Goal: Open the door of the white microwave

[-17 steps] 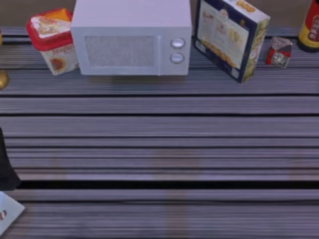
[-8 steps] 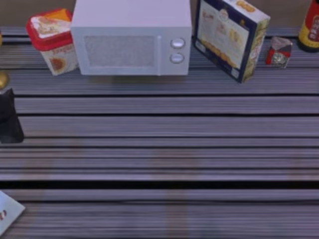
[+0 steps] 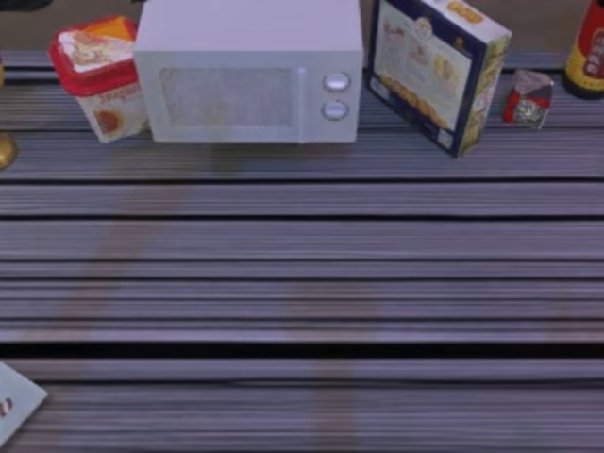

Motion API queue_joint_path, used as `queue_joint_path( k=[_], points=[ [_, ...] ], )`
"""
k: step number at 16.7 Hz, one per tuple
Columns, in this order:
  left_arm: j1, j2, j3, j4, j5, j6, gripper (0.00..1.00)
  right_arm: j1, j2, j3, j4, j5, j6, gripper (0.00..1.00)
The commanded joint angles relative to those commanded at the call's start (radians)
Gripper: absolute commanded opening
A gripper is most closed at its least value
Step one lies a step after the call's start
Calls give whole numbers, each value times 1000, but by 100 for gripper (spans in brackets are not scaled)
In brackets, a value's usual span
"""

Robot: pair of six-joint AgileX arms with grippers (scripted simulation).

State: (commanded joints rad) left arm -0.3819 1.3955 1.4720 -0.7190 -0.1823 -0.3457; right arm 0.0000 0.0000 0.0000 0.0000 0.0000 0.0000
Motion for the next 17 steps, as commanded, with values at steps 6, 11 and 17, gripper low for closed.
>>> queue_joint_path(
  k=[6, 11, 17],
  points=[
    [-145, 559, 598, -268, -68, -139, 100, 0, 0, 0, 0, 0, 0, 100],
    [-220, 849, 857, -437, -107, -200, 100, 0, 0, 0, 0, 0, 0, 100],
    [-236, 907, 902, -478, -116, -211, 100, 0, 0, 0, 0, 0, 0, 100]
  ],
)
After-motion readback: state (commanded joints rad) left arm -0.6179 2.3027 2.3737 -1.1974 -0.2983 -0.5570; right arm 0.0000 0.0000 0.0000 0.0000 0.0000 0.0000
